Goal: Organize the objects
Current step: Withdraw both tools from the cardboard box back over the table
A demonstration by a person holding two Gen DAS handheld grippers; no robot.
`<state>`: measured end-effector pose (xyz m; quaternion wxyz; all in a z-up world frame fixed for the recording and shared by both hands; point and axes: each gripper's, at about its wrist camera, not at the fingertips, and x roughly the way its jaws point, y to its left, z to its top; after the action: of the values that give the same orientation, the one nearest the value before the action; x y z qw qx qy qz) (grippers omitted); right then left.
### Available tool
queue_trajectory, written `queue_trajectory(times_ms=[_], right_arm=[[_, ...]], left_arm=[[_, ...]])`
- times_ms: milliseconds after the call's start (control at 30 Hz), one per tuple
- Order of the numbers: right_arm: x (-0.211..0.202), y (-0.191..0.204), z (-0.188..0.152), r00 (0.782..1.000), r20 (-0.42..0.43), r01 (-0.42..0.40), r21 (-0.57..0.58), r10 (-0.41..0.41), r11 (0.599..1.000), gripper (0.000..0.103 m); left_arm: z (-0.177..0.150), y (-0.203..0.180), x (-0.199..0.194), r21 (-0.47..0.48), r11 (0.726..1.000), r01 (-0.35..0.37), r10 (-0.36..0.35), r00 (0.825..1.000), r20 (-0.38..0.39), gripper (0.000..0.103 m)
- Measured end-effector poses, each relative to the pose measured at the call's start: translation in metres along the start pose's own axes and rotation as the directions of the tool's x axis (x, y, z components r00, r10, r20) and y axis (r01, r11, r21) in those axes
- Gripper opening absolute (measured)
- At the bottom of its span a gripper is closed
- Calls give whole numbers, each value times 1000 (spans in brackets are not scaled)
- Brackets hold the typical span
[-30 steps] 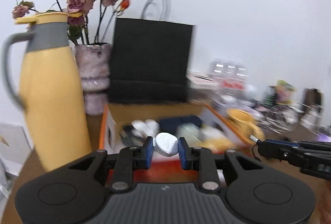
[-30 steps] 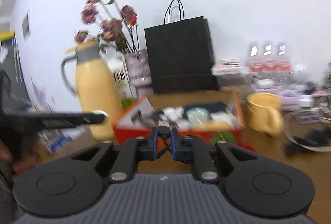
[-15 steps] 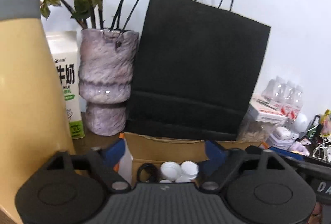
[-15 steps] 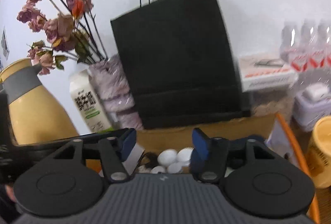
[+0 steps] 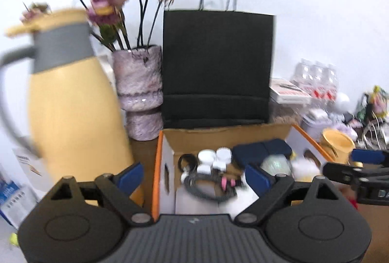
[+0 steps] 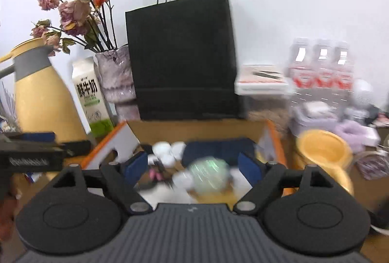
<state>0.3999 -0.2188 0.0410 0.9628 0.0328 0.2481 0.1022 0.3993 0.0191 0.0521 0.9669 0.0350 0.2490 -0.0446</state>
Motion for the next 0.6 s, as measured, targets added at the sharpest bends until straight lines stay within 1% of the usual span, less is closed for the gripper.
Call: queue_trajectory(times_ms=[33,67,100,167,233,300,333,400,433,533,600], right_arm=[[-19,-1,-11,1000,2,17,-9,-17,1000,90],[-39,-2,-23,999,3,34,-22,-34,999,98],[-60,-1,-37,999,1,47,-46,-47,998,102],[-100,1,-67,997,5,76,-74,-76,994,103],[-139,4,-102,996,-22,90,-83,-92,993,103],[-171,8,-133,995,-55,76,-86,-81,993,103],[-185,10,-146,995,-65,73,-86,-78,994,103],[-207,12,-168,993,-97,58,-77,-65,995,103],[-213,12,-176,992,-116,47,-66,-55,997,103],[-220,16,-186,990,-130,46,-66,-55,997,103],[-221,18,-185,989,-112,82,-97,-93,992,103]], left_arm=[[-9,-4,-18,20,1000,2,-2,1000,5,91],[-22,-8,-39,30,1000,8,-8,1000,10,92],[-36,-11,-58,32,999,13,-13,1000,13,93],[-70,-15,-99,11,999,38,-39,999,30,98],[-106,-20,-135,-16,998,67,-66,997,33,99],[-140,-26,-165,-29,996,82,-82,997,10,100],[-156,-30,-176,-44,996,83,-84,996,-14,100],[-176,-40,-185,-48,996,74,-78,993,-87,100],[-183,-45,-189,-37,996,75,-79,991,-107,100],[-189,-57,-191,6,996,90,-89,989,-117,100],[-185,-61,-192,20,996,82,-79,992,-96,100]])
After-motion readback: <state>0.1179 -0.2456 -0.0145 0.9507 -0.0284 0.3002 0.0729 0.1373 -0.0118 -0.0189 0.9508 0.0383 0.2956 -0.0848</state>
